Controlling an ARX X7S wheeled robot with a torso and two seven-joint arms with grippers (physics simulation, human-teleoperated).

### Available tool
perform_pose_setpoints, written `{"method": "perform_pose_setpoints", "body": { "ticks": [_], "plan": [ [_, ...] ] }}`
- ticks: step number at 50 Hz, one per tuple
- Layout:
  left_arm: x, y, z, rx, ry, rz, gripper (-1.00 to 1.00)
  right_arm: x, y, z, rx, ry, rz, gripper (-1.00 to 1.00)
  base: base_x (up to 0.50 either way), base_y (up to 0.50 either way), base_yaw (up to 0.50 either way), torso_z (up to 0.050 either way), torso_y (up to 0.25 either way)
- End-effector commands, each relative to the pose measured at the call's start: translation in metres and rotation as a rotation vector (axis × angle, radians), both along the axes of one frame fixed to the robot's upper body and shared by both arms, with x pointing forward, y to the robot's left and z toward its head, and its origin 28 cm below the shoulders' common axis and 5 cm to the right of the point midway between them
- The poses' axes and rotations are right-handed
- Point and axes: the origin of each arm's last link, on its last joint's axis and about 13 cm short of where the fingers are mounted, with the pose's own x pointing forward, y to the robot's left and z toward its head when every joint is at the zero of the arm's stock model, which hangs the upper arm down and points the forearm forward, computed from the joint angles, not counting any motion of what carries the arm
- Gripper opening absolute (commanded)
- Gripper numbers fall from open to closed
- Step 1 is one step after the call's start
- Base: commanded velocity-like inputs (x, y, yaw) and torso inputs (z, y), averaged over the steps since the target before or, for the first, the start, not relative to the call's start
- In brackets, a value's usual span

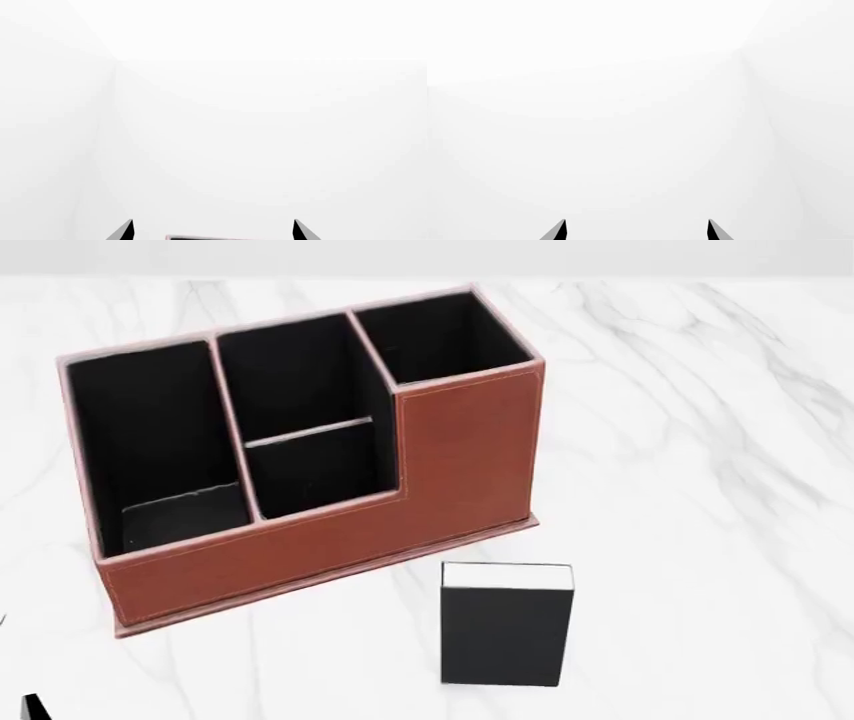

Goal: Pick up the book and place it in the back compartment of the caddy.

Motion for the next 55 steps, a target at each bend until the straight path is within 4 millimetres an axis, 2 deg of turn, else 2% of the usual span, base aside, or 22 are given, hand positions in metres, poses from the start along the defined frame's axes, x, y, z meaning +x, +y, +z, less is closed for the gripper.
{"method": "perform_pose_setpoints", "body": {
  "ticks": [1,55],
  "plan": [
    [-0.0003,0.0,0.0003,-0.003,-0.002,0.0,1.0,0.0,0.0,0.0003,-0.001,-0.002,-0.002,1.0,0.15,0.0,0.0,0.0,0.0],
    [0.0006,0.001,0.0004,-0.01,-0.005,0.006,1.0,0.0007,0.0007,-0.0008,-0.003,0.003,0.002,1.0,0.15,0.0,0.0,0.0,0.0]
  ]
}}
